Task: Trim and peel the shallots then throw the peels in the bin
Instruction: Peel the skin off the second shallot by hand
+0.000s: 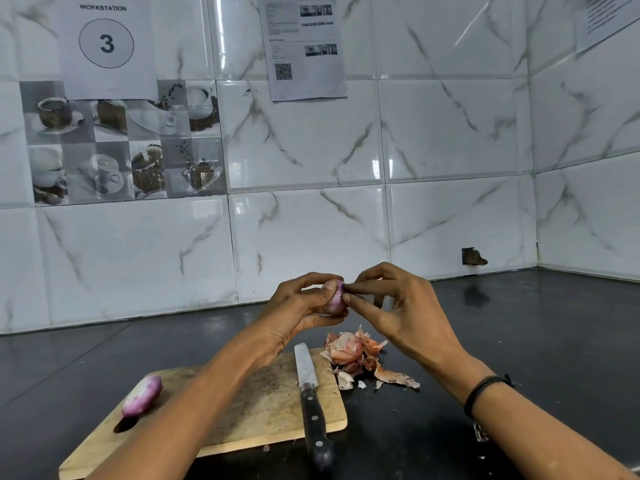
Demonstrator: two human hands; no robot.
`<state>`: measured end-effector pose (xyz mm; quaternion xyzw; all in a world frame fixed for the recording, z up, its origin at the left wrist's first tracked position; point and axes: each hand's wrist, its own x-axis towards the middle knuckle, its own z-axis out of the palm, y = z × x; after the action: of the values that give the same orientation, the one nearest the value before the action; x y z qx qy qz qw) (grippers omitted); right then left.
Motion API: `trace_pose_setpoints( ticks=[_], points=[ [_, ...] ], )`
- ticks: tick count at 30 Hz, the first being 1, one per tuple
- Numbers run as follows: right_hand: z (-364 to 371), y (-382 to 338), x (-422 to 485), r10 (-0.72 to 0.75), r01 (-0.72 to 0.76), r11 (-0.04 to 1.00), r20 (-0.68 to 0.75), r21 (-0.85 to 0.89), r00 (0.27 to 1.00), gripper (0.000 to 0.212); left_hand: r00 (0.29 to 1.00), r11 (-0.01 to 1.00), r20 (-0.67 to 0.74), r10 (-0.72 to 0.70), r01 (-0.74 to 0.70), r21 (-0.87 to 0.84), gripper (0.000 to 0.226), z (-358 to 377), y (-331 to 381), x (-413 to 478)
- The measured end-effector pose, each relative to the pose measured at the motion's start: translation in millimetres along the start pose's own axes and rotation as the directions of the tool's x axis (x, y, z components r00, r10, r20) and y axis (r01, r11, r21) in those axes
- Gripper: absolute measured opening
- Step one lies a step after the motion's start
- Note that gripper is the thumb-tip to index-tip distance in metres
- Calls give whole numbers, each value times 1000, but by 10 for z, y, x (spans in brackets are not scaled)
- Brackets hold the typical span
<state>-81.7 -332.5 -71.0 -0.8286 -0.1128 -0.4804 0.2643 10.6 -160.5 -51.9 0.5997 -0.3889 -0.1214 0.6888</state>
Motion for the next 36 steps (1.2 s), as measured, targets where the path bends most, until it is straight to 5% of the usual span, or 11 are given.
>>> trace_pose_setpoints(
  ticks=[6,24,32,36],
  points=[
    [21,29,31,162,-173,975,82,137,983,13,1000,995,8,-16,16,96,26,-28,-6,-16],
    [26,-4,-18,28,-15,990,95,-140,995,40,990,987,88,-109,98,124,37,78,0,-42],
    [38,-19,-20,228,-228,970,12,87,974,20,988,986,82,-131,138,-92,45,1,23,22],
    [77,1,-37,183,-182,983,25,-24,983,8,984,976,72,-163,172,-135,39,-41,-48,43]
  ],
)
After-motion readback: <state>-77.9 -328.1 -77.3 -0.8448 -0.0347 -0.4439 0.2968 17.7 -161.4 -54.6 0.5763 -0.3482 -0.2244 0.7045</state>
